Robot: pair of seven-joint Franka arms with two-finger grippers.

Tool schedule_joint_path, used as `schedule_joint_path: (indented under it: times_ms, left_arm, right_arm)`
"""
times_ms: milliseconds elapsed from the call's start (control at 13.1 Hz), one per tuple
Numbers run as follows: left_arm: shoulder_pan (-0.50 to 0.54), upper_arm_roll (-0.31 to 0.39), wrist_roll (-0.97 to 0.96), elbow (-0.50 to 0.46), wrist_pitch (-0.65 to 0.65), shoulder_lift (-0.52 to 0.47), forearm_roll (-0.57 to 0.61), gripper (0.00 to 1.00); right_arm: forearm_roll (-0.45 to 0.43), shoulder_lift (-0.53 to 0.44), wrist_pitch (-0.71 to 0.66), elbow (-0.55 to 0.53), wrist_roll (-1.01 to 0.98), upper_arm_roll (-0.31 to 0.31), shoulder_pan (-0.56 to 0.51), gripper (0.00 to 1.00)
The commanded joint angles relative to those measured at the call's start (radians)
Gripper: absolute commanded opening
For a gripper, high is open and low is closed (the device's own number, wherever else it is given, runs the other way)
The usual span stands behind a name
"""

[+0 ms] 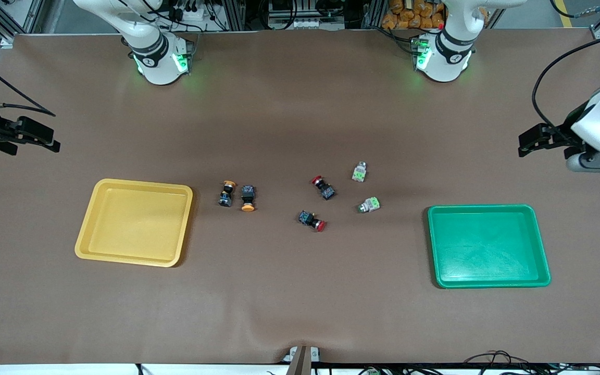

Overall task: Place green and yellow buttons in trays
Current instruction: 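Move the left gripper down to the green-capped button near the center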

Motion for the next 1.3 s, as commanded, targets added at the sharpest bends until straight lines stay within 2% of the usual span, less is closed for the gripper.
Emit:
schedule_joint_path:
  times_ms: [0, 382, 687, 764, 840, 916, 993, 1222]
  left_arm:
    - [-0.042, -0.022, -0.003, 0.026, 0.006, 0.096, 0.0, 1.0]
    - [-0.174, -0.045, -0.12, 0.004, 0.124, 0.227, -0.013, 1.0]
    - [-0.236, -0.05, -0.137, -0.009, 0.227, 0.321, -0.03, 1.0]
    - [-0.262, -0.05, -0.152, -0.044, 0.265, 0.336, -0.055, 1.0]
    - [-0.286, -0.048, -0.156, -0.105, 0.36, 0.339, -0.055, 1.0]
    - [-0.312, -0.047, -0.155, -0.142, 0.435, 0.342, -0.046, 1.0]
    - [-0.335, -0.047, -0.135, -0.141, 0.448, 0.366, -0.035, 1.0]
    - [-0.388, -0.075, -0.043, -0.142, 0.496, 0.41, 0.14, 1.0]
  right_arm:
    - [0.0, -0.013, -0.015, 0.026, 0.014, 0.007, 0.009, 1.0]
    - [-0.003, 0.001, -0.021, 0.02, 0.002, 0.003, 0.008, 1.0]
    - [-0.005, 0.03, -0.021, 0.003, 0.008, 0.003, 0.034, 1.0]
    - [-0.008, 0.047, -0.062, -0.002, 0.005, 0.003, 0.031, 1.0]
    - [0.006, 0.051, -0.108, -0.02, 0.011, 0.003, 0.028, 1.0]
    - [-0.009, 0.05, -0.095, -0.001, 0.008, 0.003, 0.035, 1.0]
    - [-0.008, 0.05, -0.096, 0.004, 0.013, 0.003, 0.035, 1.0]
    - [-0.008, 0.053, -0.095, 0.0, 0.007, 0.003, 0.031, 1.0]
